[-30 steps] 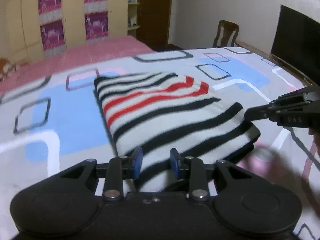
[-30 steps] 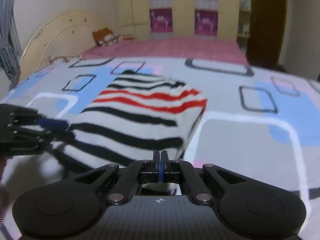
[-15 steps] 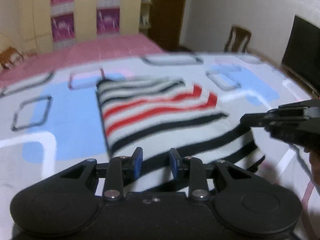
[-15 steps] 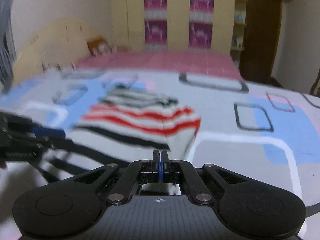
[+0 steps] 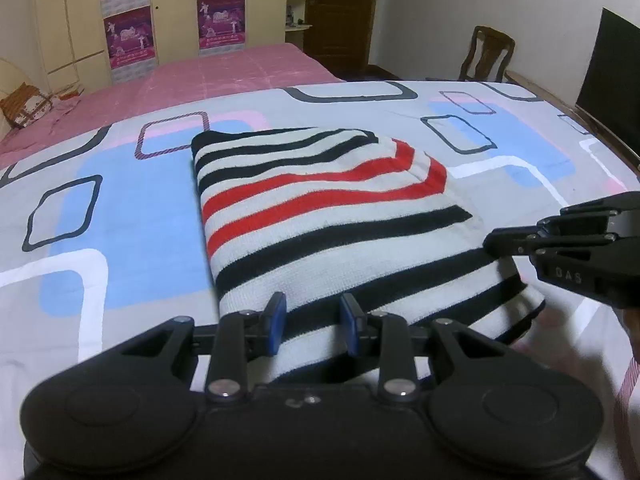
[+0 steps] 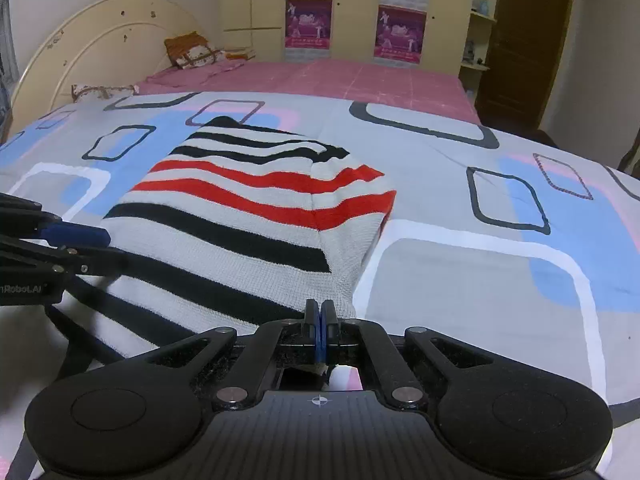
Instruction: Fold small clothes
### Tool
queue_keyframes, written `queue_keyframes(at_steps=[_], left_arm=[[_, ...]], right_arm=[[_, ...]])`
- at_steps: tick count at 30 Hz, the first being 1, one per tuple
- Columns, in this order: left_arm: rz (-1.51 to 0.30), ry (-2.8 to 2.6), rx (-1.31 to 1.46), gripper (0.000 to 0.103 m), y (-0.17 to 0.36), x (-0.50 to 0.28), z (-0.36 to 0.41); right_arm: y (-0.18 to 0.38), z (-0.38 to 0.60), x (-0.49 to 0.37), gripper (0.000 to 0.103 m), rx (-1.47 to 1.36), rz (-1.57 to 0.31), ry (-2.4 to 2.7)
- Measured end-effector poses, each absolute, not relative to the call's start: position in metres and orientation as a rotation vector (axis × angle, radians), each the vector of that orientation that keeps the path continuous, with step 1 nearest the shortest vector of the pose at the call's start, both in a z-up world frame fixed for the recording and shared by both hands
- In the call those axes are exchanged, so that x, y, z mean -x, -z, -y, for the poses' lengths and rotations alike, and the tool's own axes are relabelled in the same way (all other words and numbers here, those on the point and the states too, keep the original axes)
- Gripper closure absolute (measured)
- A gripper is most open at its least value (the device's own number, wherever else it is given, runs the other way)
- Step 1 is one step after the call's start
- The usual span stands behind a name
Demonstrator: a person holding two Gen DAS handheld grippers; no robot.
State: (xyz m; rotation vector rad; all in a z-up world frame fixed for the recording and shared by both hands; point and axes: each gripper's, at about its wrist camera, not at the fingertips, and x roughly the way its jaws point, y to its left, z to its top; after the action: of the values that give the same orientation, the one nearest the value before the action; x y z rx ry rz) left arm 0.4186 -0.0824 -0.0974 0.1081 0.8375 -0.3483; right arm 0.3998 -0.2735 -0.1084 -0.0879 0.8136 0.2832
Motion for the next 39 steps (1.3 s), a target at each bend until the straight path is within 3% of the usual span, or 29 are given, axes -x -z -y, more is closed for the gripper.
queue_keyframes(at_steps=[4, 17, 19, 20, 21, 22, 23, 24, 26, 28, 29, 37, 39], left_arm=[[-0.818, 0.344, -0.092, 0.075, 0.090, -0.417, 0.082], [-0.867, 0.312, -0.122, 0.071, 0.096, -0.422, 0.089], [-0.848, 0.295, -0.087, 0.055, 0.088, -0.421, 0.083], [-0.835, 0.290, -0.059, 0.027, 0.084, -0.421, 0.079], [-0.816, 0.290, -0.021, 0.002, 0.080, -0.422, 0.073], [-0.794, 0.289, 0.024, 0.000, 0.077, -0.424, 0.067], [-0.792, 0.286, 0.060, 0.002, 0.077, -0.428, 0.062], [-0.813, 0.285, 0.094, 0.003, 0.079, -0.435, 0.057], [-0.846, 0.295, 0.162, 0.012, 0.086, -0.447, 0.047], [-0.894, 0.305, 0.239, 0.017, 0.098, -0.460, 0.037], [-0.915, 0.313, 0.275, 0.017, 0.105, -0.466, 0.032], [-0.972, 0.318, 0.422, 0.013, 0.128, -0.488, 0.018], [-0.977, 0.322, 0.419, 0.013, 0.129, -0.491, 0.019]], right_arm=[[0.090, 0.278, -0.392, 0.103, 0.064, -0.733, -0.277], [0.110, 0.281, -0.400, 0.103, 0.071, -0.796, -0.304], [0.097, 0.293, -0.399, 0.103, -0.013, -0.763, -0.303], [0.089, 0.303, -0.398, 0.103, -0.065, -0.733, -0.282], [0.085, 0.310, -0.399, 0.097, -0.097, -0.722, -0.274], [0.082, 0.319, -0.402, 0.086, -0.142, -0.722, -0.269], [0.083, 0.330, -0.407, 0.038, -0.205, -0.729, -0.254], [0.085, 0.339, -0.411, 0.020, -0.252, -0.725, -0.246], [0.090, 0.356, -0.421, 0.020, -0.352, -0.737, -0.266], [0.098, 0.370, -0.434, 0.028, -0.452, -0.782, -0.300], [0.106, 0.377, -0.442, 0.033, -0.522, -0.815, -0.328], [0.151, 0.395, -0.490, 0.033, -0.779, -0.965, -0.440], [0.158, 0.391, -0.496, 0.039, -0.783, -0.998, -0.441]])
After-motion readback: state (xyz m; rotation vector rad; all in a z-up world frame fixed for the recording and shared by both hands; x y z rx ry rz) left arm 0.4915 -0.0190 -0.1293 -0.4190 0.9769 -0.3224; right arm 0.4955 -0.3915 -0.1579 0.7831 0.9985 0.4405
